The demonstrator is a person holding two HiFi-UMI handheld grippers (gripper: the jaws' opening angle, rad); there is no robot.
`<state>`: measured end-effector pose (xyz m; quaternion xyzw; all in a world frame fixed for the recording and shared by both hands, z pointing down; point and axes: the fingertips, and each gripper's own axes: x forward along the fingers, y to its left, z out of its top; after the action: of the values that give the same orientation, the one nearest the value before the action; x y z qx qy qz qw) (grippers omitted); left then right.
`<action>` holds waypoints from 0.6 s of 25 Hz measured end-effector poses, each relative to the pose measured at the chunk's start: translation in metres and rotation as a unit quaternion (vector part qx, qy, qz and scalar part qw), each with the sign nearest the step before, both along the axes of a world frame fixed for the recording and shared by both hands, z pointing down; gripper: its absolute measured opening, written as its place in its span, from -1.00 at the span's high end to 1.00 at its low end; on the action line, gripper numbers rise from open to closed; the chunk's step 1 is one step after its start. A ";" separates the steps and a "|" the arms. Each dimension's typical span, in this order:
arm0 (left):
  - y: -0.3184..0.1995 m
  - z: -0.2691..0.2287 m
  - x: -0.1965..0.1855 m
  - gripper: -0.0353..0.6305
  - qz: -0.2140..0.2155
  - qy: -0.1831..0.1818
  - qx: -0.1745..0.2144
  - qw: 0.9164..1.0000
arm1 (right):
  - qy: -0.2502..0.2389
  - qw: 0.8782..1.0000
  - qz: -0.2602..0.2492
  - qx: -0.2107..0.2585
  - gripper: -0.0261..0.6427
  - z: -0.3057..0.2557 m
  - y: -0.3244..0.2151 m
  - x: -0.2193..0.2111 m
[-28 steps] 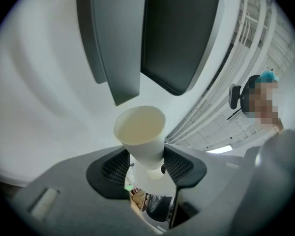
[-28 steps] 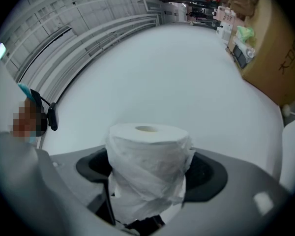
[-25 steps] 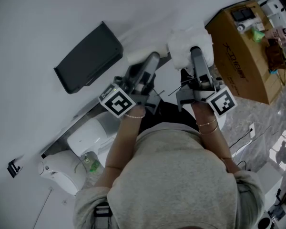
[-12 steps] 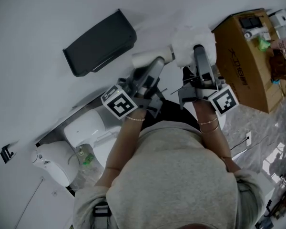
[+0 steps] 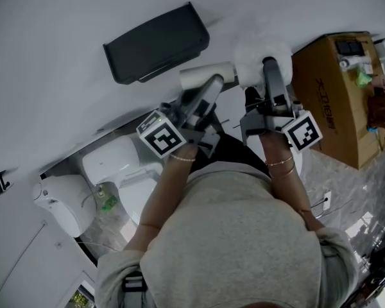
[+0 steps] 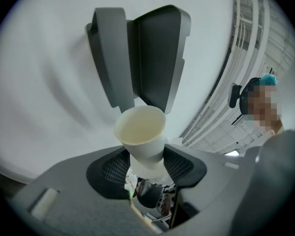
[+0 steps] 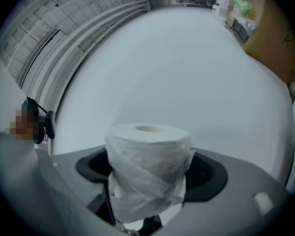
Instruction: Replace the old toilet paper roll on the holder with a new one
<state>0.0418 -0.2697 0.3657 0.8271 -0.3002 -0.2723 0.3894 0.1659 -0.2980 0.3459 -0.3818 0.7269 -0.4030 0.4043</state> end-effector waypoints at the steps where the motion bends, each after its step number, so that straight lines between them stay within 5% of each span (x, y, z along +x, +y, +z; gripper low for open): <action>1: 0.001 -0.001 -0.003 0.25 -0.004 -0.001 0.000 1.000 | -0.002 1.000 -0.006 0.000 -0.35 0.000 -0.001 -0.004; 15: 0.006 0.001 -0.048 0.25 -0.065 -0.006 -0.002 0.998 | -0.021 0.997 -0.073 -0.004 -0.35 0.004 -0.022 -0.057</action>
<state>-0.0062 -0.2636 0.3664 0.8067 -0.3560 -0.2920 0.3705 0.1084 -0.3205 0.3503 -0.3210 0.7426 -0.4421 0.3874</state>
